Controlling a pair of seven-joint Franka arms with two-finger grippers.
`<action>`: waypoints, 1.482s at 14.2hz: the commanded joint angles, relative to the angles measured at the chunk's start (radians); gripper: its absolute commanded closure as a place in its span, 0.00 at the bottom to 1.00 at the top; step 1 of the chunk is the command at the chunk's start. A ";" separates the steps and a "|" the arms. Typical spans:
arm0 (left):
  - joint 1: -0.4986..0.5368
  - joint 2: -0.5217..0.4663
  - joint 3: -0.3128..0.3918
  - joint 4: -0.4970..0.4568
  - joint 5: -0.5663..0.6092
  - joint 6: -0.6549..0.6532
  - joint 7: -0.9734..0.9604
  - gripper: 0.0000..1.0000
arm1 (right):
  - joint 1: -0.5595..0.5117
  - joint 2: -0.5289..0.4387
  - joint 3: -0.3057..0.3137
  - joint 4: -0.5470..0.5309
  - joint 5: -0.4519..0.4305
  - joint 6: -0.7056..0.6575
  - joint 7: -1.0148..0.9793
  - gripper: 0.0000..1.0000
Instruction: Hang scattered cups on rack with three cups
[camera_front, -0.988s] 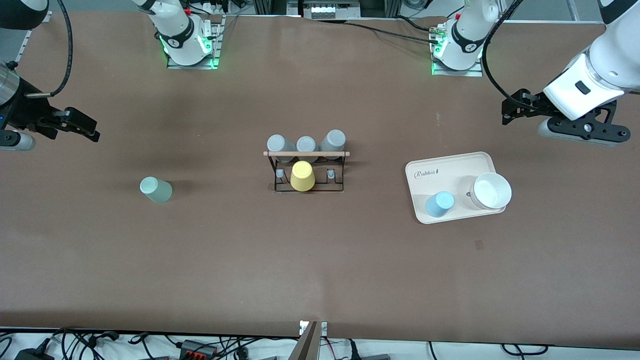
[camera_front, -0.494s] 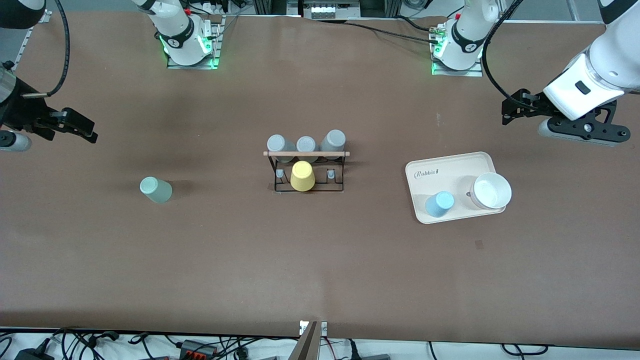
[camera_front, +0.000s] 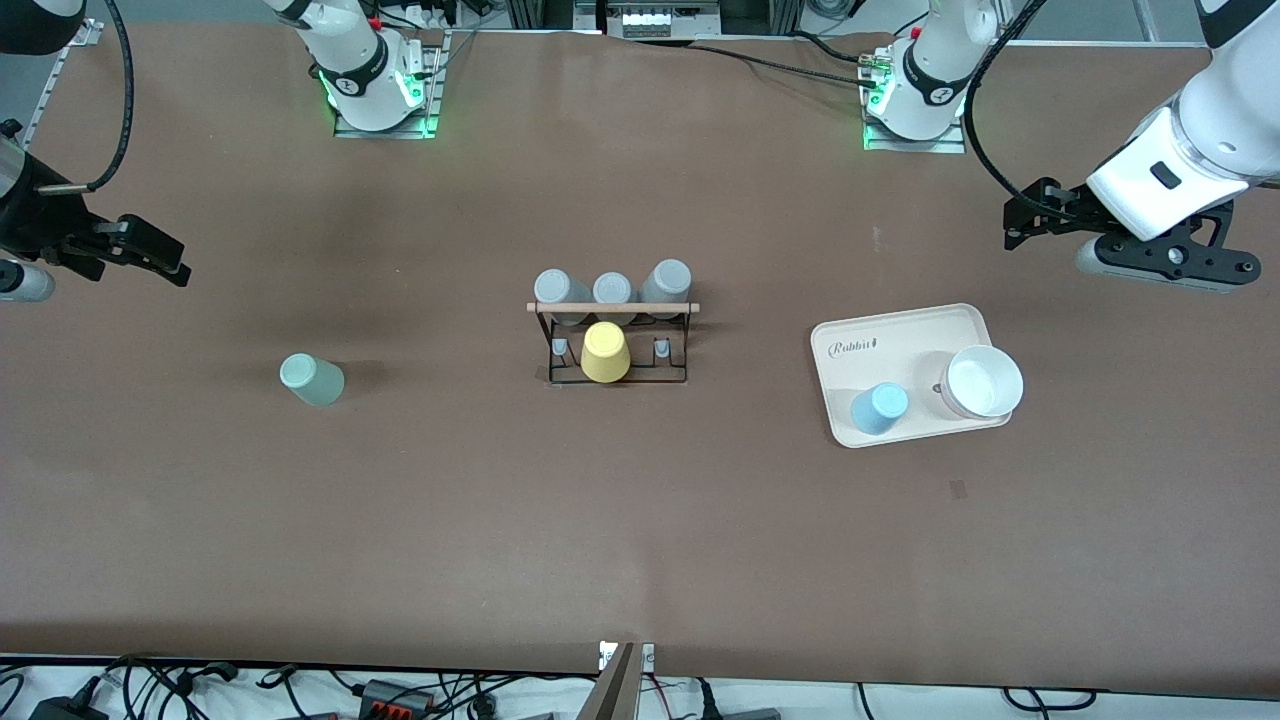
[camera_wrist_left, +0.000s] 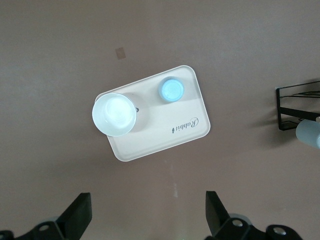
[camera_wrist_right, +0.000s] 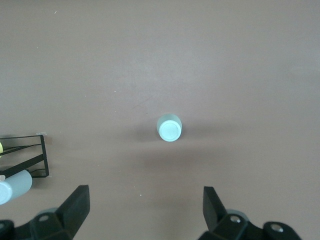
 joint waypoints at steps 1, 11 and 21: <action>0.012 -0.017 -0.005 -0.014 -0.009 0.008 0.020 0.00 | 0.004 0.002 0.004 0.010 -0.016 -0.013 0.016 0.00; 0.012 -0.016 -0.005 -0.014 -0.009 0.008 0.020 0.00 | 0.010 0.009 0.007 -0.005 -0.018 0.012 0.021 0.00; 0.010 -0.013 -0.005 -0.010 -0.006 0.011 0.020 0.00 | 0.010 0.007 0.012 -0.166 -0.020 0.182 0.019 0.00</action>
